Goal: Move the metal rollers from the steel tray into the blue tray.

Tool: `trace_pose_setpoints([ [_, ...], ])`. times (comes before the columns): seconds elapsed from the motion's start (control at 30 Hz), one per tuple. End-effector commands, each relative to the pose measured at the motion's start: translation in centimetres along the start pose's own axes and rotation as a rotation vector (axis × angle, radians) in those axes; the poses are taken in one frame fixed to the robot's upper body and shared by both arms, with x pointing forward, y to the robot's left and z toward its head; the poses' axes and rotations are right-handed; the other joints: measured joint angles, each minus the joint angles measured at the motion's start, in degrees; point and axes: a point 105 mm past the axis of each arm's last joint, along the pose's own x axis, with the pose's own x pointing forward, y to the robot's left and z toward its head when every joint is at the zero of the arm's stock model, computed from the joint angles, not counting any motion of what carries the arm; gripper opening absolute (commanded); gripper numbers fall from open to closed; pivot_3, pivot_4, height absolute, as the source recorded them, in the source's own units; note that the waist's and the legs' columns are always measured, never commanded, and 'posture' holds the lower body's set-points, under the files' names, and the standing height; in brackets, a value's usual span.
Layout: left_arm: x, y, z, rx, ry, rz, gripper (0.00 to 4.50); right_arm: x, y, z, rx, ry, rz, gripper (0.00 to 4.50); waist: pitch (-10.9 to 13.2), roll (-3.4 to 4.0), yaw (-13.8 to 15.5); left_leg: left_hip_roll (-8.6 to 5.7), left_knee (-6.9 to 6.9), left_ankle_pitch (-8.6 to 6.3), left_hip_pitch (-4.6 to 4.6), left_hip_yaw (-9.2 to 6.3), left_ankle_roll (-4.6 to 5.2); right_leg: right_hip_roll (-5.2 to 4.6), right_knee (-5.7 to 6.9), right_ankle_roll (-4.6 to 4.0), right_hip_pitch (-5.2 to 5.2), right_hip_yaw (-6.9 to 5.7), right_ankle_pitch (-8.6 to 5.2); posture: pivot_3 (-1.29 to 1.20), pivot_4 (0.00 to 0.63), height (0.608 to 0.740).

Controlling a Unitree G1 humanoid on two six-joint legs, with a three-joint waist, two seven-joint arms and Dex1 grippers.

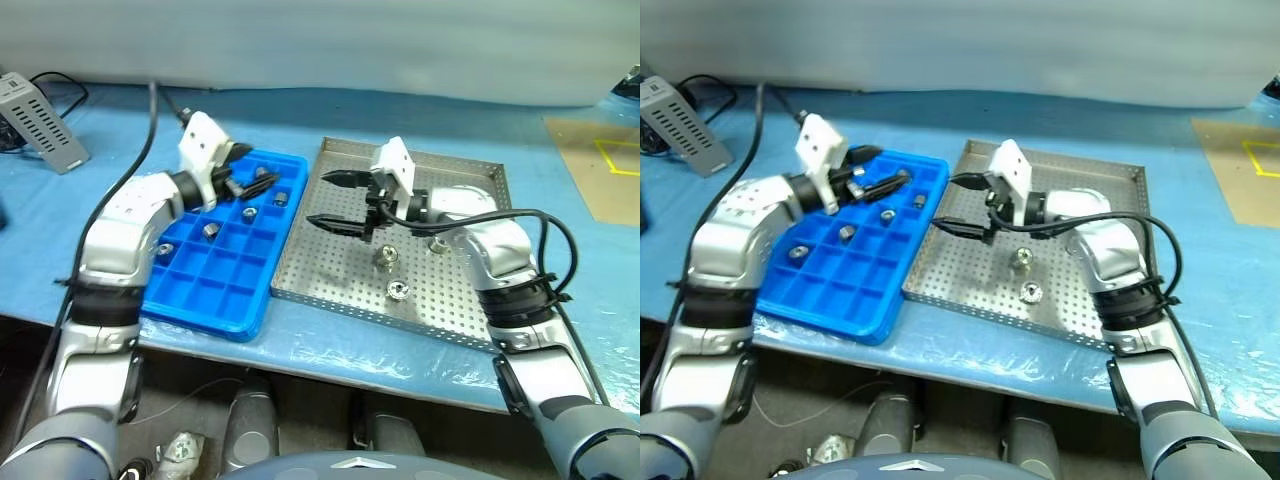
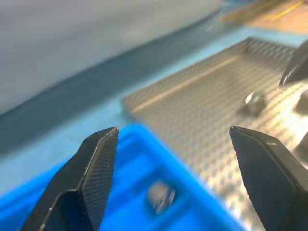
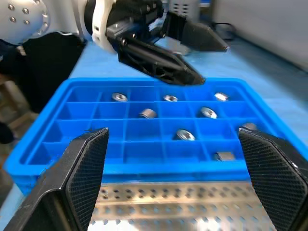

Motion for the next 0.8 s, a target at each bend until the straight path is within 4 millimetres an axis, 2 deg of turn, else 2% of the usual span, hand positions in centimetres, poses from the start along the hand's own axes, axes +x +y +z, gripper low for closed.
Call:
trace_pose_setpoints([
  [0.03,3.1,-2.1,-1.4,0.073,0.055,-0.153,3.91,-2.0,-0.1,0.9,-0.016,-0.009,-0.071,4.50,0.0,0.00,-0.5,0.00,0.00,0.01,0.00,0.00,-0.01,0.01,0.00,0.01,0.00,0.02,0.00,-0.13,0.150,0.740],
  [0.07,4.0,-2.8,-2.2,0.101,0.083,-0.201,3.91,-2.5,-0.1,0.7,-0.011,0.001,-0.091,4.50,0.0,0.00,-1.0,0.00,0.00,0.01,-0.01,0.01,-0.01,0.02,-0.02,0.02,-0.01,0.03,0.01,-0.15,0.150,0.740],
  [0.17,6.4,-4.5,-6.1,0.228,0.254,-0.325,3.91,-4.2,0.1,0.4,0.000,0.031,-0.160,4.50,0.0,0.00,-1.9,-0.01,0.00,0.02,-0.05,0.01,-0.01,0.03,-0.10,0.04,-0.01,0.03,0.02,-0.22,0.150,0.740],
  [0.2,7.1,-4.9,-6.6,0.241,0.268,-0.352,3.91,-4.6,0.2,0.3,0.003,0.039,-0.184,4.50,0.0,0.00,-2.4,-0.02,0.03,0.01,-0.07,0.02,0.01,0.04,-0.12,0.07,-0.01,0.06,0.03,-0.26,0.150,0.740],
  [0.3,9.1,-6.1,-6.3,0.210,0.244,-0.406,3.91,-5.8,0.6,0.1,0.028,0.046,-0.253,4.50,0.0,0.00,-3.3,-0.04,0.07,-0.01,-0.12,0.02,0.04,0.05,-0.22,0.23,-0.01,0.09,0.13,-0.32,0.150,0.740],
  [0.37,10.1,-7.6,-6.6,0.207,0.239,-0.455,3.91,-6.5,1.1,-0.4,0.042,0.060,-0.298,4.50,0.0,0.00,-4.0,-0.03,0.13,-0.04,-0.15,0.02,0.09,0.05,-0.24,0.21,-0.01,0.10,0.12,-0.36,0.150,0.740],
  [0.53,10.6,-9.7,-7.5,0.206,0.235,-0.541,3.91,-7.1,2.0,-0.9,0.060,0.075,-0.369,4.50,0.0,0.02,-5.9,-0.05,0.28,-0.22,-0.02,0.08,0.38,0.03,-0.34,0.23,0.16,0.17,0.14,-0.44,0.150,0.740],
  [0.8,10.4,-10.8,-8.3,0.194,0.260,-0.623,3.91,-7.6,2.4,-1.2,0.062,0.107,-0.427,4.50,0.0,0.02,-6.4,-0.04,0.47,-0.26,0.00,0.09,0.45,0.01,-0.34,0.26,0.26,0.20,0.19,-0.48,0.150,0.740],
])
